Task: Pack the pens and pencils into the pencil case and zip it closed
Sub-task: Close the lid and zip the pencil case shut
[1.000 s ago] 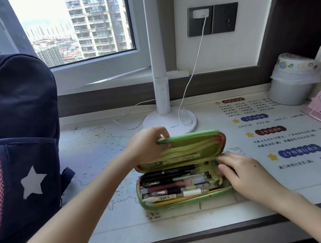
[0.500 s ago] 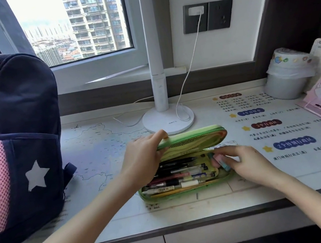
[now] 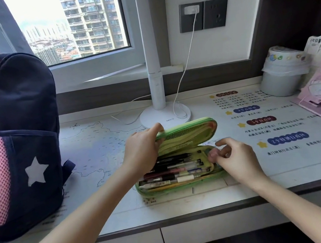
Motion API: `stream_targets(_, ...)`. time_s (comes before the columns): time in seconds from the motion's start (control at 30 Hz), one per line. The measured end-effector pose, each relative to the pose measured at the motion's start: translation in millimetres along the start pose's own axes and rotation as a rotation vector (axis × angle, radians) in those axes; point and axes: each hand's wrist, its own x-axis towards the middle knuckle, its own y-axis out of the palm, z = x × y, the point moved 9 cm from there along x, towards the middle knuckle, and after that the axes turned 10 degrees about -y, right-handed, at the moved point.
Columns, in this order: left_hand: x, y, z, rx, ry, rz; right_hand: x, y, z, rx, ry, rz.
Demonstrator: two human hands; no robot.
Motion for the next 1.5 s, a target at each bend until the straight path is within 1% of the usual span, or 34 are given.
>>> stream_targets(0.1, 4, -4, 2, 0.008, -0.01, -0.011, 7, 4, -19, 0.187, 0.228, 0.06)
stream_targets(0.13, 6, -5, 2, 0.012, -0.013, -0.012, 9, 4, -22, 0.254, 0.268, 0.082)
stream_targets(0.17, 7, -6, 2, 0.013, -0.015, -0.012, 10, 6, -22, 0.265, 0.279, 0.125)
stream_targets(0.23, 8, -6, 2, 0.008, -0.015, -0.013, 13, 9, -17, 0.1, 0.206, 0.239)
stream_targets(0.27, 7, -5, 1, 0.009, -0.01, -0.008, 14, 8, -13, 0.007, 0.159, 0.258)
stream_targets(0.33, 2, -4, -1, 0.023, 0.013, 0.016, 14, -3, -11, -0.063, 0.086, 0.186)
stream_targets(0.47, -31, 4, -9, 0.006, 0.095, 0.183, 10, -53, -10, 0.056, -0.003, -0.127)
stream_targets(0.5, -44, 8, -10, -0.025, 0.136, 0.226, 9, -60, -2, 0.055, -0.061, -0.15)
stream_targets(0.53, -56, 10, -13, -0.063, 0.19, 0.251, 8, -61, 9, 0.035, -0.14, -0.134)
stream_targets(0.57, -67, 13, -12, -0.087, 0.239, 0.271, 7, -58, 25, 0.003, -0.227, -0.08)
stream_targets(0.63, -82, 21, -3, -0.061, 0.283, 0.294, 3, -36, 57, -0.077, -0.4, 0.087)
stream_targets(0.7, -90, 26, 4, -0.058, 0.292, 0.292, -2, 1, 77, -0.203, -0.521, 0.314)
stream_targets(0.73, -92, 25, 5, -0.101, 0.291, 0.292, -5, 24, 81, -0.295, -0.557, 0.447)
stream_targets(0.77, -91, 22, 6, -0.177, 0.257, 0.308, -9, 45, 81, -0.379, -0.578, 0.569)
stream_targets(0.8, -88, 18, 8, -0.283, 0.187, 0.329, -11, 62, 78, -0.43, -0.588, 0.646)
stream_targets(0.83, -81, 16, 16, -0.395, 0.081, 0.344, -12, 72, 75, -0.449, -0.597, 0.672)
stream_targets(0.87, -71, 12, 29, -0.473, -0.043, 0.32, -10, 78, 75, -0.446, -0.609, 0.656)
stream_targets(0.9, -60, 8, 42, -0.5, -0.158, 0.267, -8, 79, 74, -0.443, -0.622, 0.625)
stream_targets(0.93, -49, 9, 56, -0.521, -0.259, 0.256, -7, 80, 73, -0.454, -0.644, 0.595)
stream_targets(0.97, -42, 18, 68, -0.581, -0.352, 0.328, -8, 81, 74, -0.466, -0.667, 0.575)
stream_targets(1.03, -37, 51, 78, -0.799, -0.539, 0.635, -9, 81, 75, -0.468, -0.691, 0.547)
stream_targets(1.07, -37, 66, 81, -0.88, -0.611, 0.751, -10, 81, 75, -0.465, -0.689, 0.545)
stream_targets(1.1, -36, 76, 83, -0.908, -0.655, 0.814, -10, 81, 74, -0.467, -0.683, 0.548)
stream_targets(1.17, -31, 86, 86, -0.867, -0.685, 0.872, -10, 81, 74, -0.469, -0.696, 0.512)
stream_targets(1.27, -22, 84, 91, -0.765, -0.679, 0.896, -9, 78, 77, -0.472, -0.716, 0.44)
stream_targets(1.37, -22, 84, 97, -0.703, -0.602, 0.952, -9, 78, 76, -0.471, -0.701, 0.423)
stream_targets(1.43, -22, 83, 97, -0.618, -0.526, 0.897, -9, 77, 75, -0.464, -0.688, 0.421)
stream_targets(1.5, -15, 73, 97, -0.369, -0.341, 0.726, -8, 77, 74, -0.453, -0.687, 0.424)
